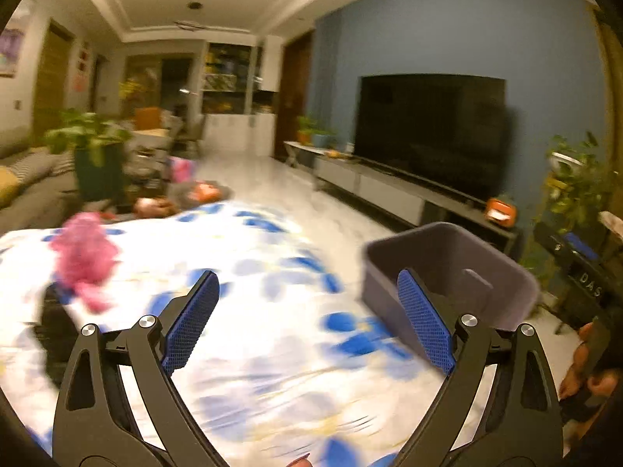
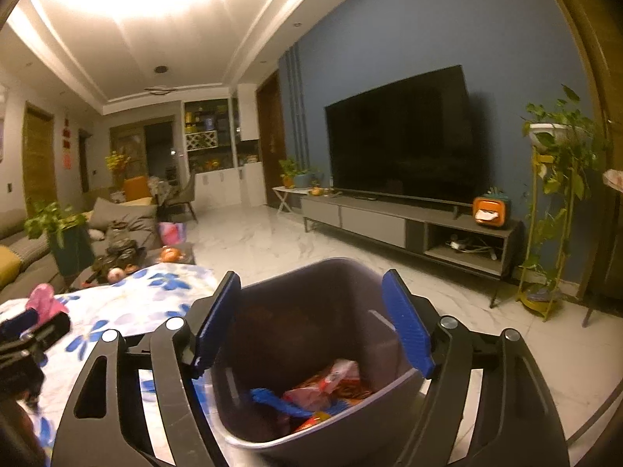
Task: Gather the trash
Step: 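Move both open tools back to the black and pink plastic bags, then grasp the black plastic bag with the left tool and lift it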
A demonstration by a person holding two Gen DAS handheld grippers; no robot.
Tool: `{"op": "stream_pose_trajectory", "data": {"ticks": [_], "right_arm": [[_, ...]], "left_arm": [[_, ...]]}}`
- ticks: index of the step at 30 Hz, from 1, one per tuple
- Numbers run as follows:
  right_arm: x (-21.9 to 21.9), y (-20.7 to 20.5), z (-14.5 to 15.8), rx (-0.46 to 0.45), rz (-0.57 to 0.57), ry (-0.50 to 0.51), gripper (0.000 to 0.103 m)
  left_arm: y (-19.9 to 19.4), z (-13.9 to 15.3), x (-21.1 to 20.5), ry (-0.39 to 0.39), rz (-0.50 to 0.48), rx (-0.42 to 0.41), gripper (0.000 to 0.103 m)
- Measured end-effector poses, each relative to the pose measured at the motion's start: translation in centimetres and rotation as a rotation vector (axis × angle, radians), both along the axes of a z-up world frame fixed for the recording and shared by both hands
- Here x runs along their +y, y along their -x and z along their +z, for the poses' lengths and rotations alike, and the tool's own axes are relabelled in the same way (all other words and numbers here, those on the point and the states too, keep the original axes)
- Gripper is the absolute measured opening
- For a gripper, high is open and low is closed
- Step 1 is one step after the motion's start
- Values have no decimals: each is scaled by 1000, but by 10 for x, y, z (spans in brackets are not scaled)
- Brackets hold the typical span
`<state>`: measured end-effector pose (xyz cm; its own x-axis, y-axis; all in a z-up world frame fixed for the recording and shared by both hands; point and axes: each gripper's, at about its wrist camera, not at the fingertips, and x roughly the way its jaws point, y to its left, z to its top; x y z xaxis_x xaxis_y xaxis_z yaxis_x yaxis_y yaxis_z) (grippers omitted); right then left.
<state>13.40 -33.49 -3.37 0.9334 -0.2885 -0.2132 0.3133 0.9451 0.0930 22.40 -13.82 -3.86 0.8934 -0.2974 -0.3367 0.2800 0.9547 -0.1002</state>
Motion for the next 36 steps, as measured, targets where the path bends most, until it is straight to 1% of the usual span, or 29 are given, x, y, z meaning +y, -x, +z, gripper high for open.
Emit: {"op": "stream_pose_trajectory", "data": {"ticks": [1, 3, 6, 8, 12, 14, 18, 24, 26, 29, 30, 31, 32, 34, 35, 36], "right_arm": [[8, 0, 1, -3, 18, 0, 74], [22, -1, 2, -4, 53, -9, 74], [43, -2, 2, -5, 97, -16, 74], [57, -3, 1, -4, 122, -16, 74], [85, -7, 0, 7, 182, -14, 74], [97, -10, -2, 13, 208, -11, 74], [121, -15, -3, 22, 257, -3, 74], [156, -23, -5, 35, 328, 20, 74], [164, -26, -5, 40, 343, 25, 74], [173, -31, -9, 49, 361, 30, 74], [177, -34, -10, 54, 368, 30, 74], [180, -36, -11, 60, 377, 28, 74], [183, -38, -11, 65, 385, 26, 74], [189, -43, -12, 72, 397, 27, 74], [191, -44, -11, 75, 403, 29, 74], [195, -46, -11, 78, 411, 31, 74]], "left_arm": [[3, 1, 10, -1, 24, -6, 91], [11, 1, 37, -13, 102, -11, 91], [21, 1, 72, 12, 189, 1, 91], [26, 1, 93, 21, 230, 0, 91], [29, -6, 131, 6, 310, 21, 91], [29, -11, 147, 14, 333, 40, 91], [26, -22, 162, 17, 354, 59, 91], [-1, -32, 163, -13, 329, 122, 91], [-9, -35, 166, -10, 322, 151, 89], [-21, -43, 172, 14, 316, 212, 75], [-24, -45, 174, 20, 320, 232, 65], [-26, -47, 174, 25, 319, 251, 53], [-28, -50, 174, 28, 304, 267, 46], [-28, -53, 173, 20, 284, 280, 24], [-27, -53, 172, 20, 267, 276, 20], [-26, -53, 172, 18, 265, 271, 14]]}}
